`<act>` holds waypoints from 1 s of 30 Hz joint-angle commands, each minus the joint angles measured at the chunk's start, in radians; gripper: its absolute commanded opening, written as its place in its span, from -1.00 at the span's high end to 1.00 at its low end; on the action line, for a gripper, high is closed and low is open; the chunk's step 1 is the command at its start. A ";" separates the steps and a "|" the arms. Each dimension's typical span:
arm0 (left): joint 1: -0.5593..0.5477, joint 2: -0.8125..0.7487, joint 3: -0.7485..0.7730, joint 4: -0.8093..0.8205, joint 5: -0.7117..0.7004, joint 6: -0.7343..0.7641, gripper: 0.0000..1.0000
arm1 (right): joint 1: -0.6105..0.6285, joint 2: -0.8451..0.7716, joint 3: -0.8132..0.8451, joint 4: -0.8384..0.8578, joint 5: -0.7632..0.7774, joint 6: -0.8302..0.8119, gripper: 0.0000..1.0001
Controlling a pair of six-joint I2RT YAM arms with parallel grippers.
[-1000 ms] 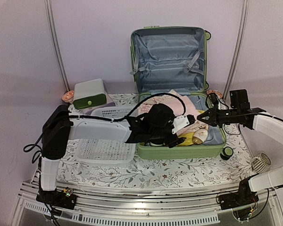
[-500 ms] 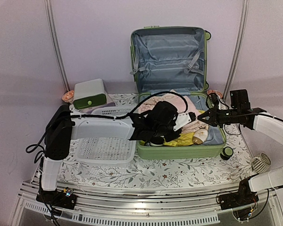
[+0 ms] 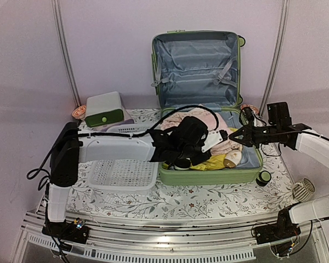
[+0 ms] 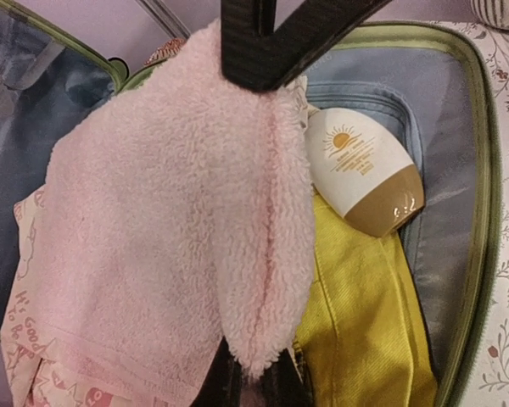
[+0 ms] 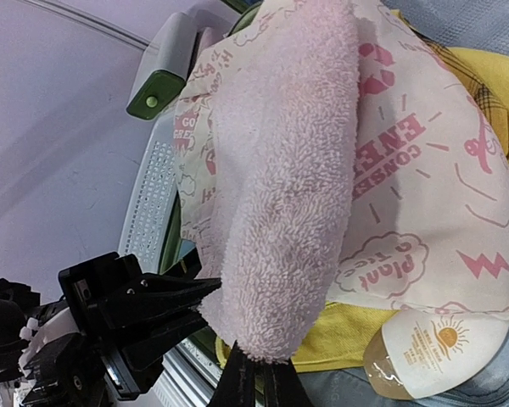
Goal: Open, take out, and arrange the luggage
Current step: Pick up the clothes from the opened luggage, then place the clothes in the bin.
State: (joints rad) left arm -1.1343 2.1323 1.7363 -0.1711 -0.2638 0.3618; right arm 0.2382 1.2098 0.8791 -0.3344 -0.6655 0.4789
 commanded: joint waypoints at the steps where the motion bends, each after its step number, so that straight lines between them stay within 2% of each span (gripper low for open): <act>1: -0.012 -0.109 0.019 -0.096 0.004 -0.037 1.00 | 0.035 -0.047 0.085 -0.015 -0.008 0.002 0.92; 4: -0.016 -0.153 0.021 -0.151 0.008 -0.066 1.00 | 0.063 -0.059 0.123 -0.011 -0.009 0.014 0.92; 12: -0.015 -0.399 -0.031 -0.252 0.067 -0.150 1.00 | 0.173 -0.045 0.227 0.080 -0.012 0.057 0.93; 18: -0.013 -0.544 -0.061 -0.325 0.103 -0.235 1.00 | 0.278 0.063 0.369 0.102 0.000 0.061 0.94; 30: -0.009 -0.823 -0.255 -0.418 0.017 -0.395 1.00 | 0.427 0.329 0.609 0.183 -0.017 0.064 0.95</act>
State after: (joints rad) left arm -1.1381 1.4078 1.5345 -0.5488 -0.2245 0.0410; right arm 0.6487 1.4593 1.4075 -0.1974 -0.7082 0.5388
